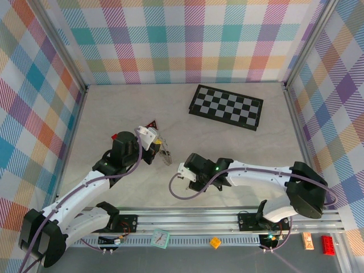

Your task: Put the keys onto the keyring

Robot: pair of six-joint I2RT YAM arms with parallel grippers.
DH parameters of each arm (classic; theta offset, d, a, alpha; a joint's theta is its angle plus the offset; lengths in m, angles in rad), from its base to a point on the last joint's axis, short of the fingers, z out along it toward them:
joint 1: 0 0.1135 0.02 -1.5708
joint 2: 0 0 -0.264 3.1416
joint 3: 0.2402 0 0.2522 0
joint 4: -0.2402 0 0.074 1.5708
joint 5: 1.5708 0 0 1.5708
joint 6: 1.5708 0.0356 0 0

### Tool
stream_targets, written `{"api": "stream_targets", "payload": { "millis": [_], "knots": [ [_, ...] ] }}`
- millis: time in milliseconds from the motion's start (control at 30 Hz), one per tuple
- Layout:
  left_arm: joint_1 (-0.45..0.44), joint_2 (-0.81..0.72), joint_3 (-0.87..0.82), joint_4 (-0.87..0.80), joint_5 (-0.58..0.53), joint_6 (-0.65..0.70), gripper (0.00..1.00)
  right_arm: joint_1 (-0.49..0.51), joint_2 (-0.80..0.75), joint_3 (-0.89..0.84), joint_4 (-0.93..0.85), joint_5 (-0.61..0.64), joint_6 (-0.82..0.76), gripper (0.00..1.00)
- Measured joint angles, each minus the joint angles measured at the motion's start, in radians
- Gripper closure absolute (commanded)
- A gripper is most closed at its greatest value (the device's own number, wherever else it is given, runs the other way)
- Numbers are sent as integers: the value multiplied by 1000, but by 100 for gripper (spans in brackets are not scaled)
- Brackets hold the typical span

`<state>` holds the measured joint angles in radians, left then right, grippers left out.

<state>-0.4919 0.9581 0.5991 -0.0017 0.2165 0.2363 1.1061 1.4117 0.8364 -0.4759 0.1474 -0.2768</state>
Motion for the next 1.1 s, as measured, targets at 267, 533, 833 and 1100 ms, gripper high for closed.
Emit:
{"api": "stream_targets", "payload": {
  "millis": [267,533,833,1100],
  "knots": [
    [0,0,0,0,0,0,100,0,38,-68,29,-36,-256,62],
    [0,0,0,0,0,0,100,-1,89,-69,111,20,-307,65],
    [0,0,0,0,0,0,100,-8,116,-69,139,55,-316,69],
    [0,0,0,0,0,0,100,-14,154,-53,140,70,-315,74]
  ]
}}
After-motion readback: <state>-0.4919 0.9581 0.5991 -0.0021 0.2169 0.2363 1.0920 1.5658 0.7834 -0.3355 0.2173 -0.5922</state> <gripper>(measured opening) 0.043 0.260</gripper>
